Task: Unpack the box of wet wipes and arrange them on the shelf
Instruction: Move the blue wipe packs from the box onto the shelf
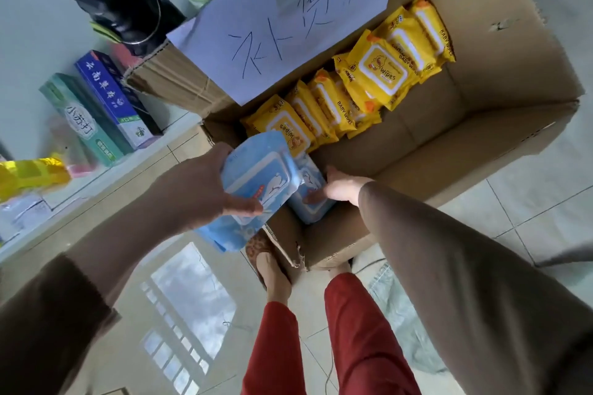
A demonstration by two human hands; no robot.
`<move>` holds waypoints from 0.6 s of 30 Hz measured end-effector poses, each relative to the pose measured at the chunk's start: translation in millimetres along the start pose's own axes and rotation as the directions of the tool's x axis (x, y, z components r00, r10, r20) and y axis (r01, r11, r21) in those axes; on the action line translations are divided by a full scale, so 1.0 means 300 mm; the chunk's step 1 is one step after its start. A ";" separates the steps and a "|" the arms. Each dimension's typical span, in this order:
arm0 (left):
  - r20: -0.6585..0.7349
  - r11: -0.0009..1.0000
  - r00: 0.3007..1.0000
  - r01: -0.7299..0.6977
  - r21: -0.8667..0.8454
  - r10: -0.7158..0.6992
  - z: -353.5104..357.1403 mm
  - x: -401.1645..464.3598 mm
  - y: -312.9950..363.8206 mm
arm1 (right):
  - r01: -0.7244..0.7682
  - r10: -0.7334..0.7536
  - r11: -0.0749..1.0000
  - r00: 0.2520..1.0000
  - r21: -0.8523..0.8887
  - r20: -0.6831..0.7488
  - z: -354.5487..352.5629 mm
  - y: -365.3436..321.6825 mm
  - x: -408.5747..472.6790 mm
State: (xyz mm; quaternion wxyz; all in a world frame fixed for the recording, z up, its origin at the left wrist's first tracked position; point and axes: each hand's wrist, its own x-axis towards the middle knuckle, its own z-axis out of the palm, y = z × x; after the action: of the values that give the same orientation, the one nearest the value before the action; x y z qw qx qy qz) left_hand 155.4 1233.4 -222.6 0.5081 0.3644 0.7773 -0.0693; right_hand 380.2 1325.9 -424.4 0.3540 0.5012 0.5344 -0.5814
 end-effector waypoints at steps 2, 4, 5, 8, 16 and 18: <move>0.000 0.997 1.000 -0.017 -0.078 0.017 0.029 -0.016 -0.023 | -0.001 0.001 1.000 1.000 0.027 -0.013 0.008 0.011 0.022; -0.009 0.989 1.000 -0.024 -0.144 0.023 0.056 -0.032 -0.039 | -0.003 0.003 1.000 1.000 0.019 0.001 0.000 0.016 0.034; -0.023 0.985 1.000 -0.022 -0.173 0.019 0.068 -0.038 -0.052 | -0.007 0.006 1.000 1.000 0.017 0.031 -0.007 0.018 0.038; -0.044 0.975 0.999 -0.021 -0.223 0.011 0.087 -0.063 -0.086 | -0.018 0.013 0.998 0.995 0.054 0.096 -0.004 0.014 0.026; -0.116 0.974 0.993 0.004 -0.225 -0.031 0.011 -0.254 -0.156 | 0.149 -0.140 0.980 0.987 0.132 -0.073 -0.023 -0.056 -0.309; -0.135 0.968 0.990 -0.006 -0.251 -0.029 -0.049 -0.361 -0.173 | 0.192 -0.184 0.980 0.975 0.050 -0.122 -0.060 -0.114 -0.475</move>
State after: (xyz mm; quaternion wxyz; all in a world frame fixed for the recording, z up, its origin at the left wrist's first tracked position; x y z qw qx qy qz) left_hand 135.1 1149.1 -138.1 0.4947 0.2968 0.8152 0.0518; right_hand 386.6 1332.1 -277.0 0.2498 0.4921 0.5809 -0.5983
